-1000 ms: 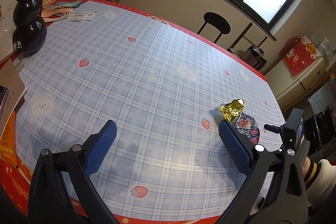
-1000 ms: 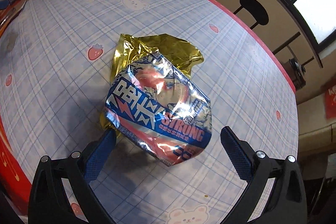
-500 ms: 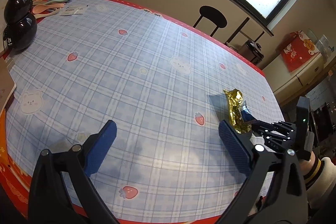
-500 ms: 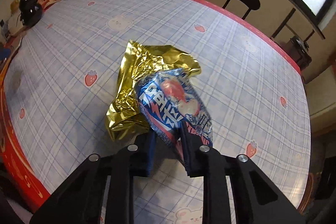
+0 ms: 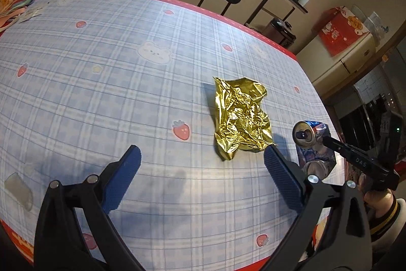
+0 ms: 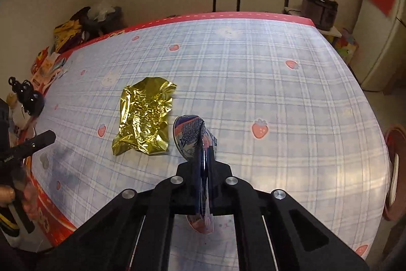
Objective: Collect trash
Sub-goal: 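Grasp the gold foil wrapper with the left gripper while the right holds the can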
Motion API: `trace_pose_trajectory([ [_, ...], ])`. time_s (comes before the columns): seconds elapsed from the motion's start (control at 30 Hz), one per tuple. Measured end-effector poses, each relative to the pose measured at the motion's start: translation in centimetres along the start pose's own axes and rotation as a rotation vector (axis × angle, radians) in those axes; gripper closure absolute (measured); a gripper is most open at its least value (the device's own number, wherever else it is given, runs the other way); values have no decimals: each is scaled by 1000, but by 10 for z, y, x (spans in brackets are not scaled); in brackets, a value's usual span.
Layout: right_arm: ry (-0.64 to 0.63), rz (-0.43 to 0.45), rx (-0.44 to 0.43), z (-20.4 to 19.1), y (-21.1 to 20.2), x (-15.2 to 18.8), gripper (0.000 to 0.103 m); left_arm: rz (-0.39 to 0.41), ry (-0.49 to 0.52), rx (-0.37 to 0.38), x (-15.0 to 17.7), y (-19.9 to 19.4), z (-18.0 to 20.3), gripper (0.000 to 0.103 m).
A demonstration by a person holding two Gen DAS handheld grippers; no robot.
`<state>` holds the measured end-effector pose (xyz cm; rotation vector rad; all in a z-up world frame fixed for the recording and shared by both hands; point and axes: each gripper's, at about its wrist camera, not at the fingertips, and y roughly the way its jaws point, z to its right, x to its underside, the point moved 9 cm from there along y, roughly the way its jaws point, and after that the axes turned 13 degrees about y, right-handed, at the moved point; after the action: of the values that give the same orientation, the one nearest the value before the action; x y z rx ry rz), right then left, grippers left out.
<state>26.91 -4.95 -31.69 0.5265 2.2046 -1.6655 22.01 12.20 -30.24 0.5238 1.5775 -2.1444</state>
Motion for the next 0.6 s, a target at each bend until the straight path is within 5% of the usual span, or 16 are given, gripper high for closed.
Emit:
trace_pose_trajectory([
  [0.17,83,14,35,43,-11,8,97,-35,53,6,-9,45,19,8],
  [0.6,164,23,60,86,-23,3,97,-70,90,10,-57,130,22,48],
])
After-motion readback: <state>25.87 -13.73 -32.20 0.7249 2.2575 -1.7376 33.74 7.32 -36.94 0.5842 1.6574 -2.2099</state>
